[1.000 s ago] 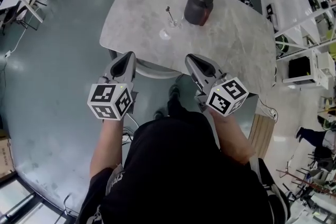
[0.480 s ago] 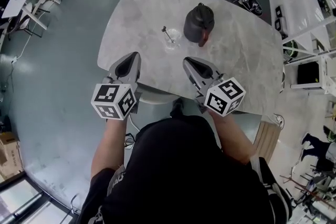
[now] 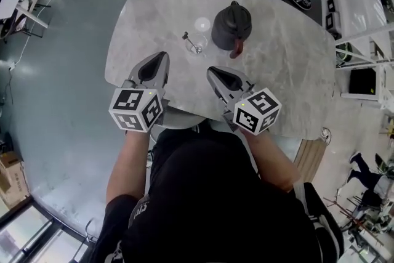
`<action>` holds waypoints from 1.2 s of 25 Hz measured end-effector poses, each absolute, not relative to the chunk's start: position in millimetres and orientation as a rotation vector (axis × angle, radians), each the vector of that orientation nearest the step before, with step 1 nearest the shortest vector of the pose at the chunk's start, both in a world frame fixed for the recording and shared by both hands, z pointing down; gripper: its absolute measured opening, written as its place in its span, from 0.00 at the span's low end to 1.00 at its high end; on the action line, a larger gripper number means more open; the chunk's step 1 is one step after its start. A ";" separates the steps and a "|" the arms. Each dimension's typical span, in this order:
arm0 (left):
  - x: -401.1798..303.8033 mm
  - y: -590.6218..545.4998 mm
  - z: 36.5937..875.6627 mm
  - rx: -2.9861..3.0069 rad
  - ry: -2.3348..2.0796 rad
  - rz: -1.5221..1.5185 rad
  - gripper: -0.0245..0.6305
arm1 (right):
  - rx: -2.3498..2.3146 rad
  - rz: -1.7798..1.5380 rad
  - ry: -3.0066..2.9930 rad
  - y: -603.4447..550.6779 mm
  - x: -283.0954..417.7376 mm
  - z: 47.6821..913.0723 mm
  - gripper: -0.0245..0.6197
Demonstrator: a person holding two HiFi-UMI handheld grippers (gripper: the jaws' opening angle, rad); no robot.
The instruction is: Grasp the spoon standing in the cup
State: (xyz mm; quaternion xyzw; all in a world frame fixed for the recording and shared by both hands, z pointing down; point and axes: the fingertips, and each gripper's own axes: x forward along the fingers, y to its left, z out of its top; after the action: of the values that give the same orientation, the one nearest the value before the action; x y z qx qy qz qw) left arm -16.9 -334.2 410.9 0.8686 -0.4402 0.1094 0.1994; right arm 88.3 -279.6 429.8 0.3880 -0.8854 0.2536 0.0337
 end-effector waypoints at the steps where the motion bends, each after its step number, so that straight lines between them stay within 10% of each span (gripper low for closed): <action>1: -15.3 -338.7 413.3 2.429 -1.213 0.307 0.06 | 1.199 0.784 -2.711 -283.1 87.8 431.9 0.05; 30: 45.0 -434.6 579.6 2.391 -0.832 0.615 0.35 | 1.452 0.960 -2.471 -302.7 104.8 475.8 0.05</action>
State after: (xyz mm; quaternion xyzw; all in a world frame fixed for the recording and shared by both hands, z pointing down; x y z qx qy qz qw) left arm 45.0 -434.6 579.6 0.8849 -0.3080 0.2277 0.2651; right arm 104.8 -302.7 475.8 0.4796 -0.8161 0.3170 0.0593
